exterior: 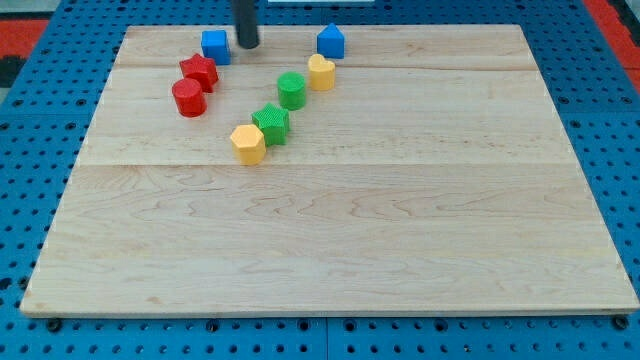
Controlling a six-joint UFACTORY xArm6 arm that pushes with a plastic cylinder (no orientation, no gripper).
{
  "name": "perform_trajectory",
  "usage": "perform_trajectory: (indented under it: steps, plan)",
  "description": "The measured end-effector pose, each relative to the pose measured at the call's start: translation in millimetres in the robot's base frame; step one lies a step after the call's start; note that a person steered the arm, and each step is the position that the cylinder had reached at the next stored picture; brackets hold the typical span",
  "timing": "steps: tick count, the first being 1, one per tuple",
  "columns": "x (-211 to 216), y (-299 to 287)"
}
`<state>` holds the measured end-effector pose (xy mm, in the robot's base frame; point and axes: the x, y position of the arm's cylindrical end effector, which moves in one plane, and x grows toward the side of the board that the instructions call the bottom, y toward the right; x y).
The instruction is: Push the blue triangle to the right side of the board
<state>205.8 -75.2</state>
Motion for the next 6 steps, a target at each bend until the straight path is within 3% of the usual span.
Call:
perform_trajectory:
  steps: [1, 2, 4, 5, 6]
  plan:
    - [-4.5, 18.6]
    - [11.9, 100.3]
    - [107.9, 219.4]
    - [129.4, 243.6]
    - [182.4, 193.6]
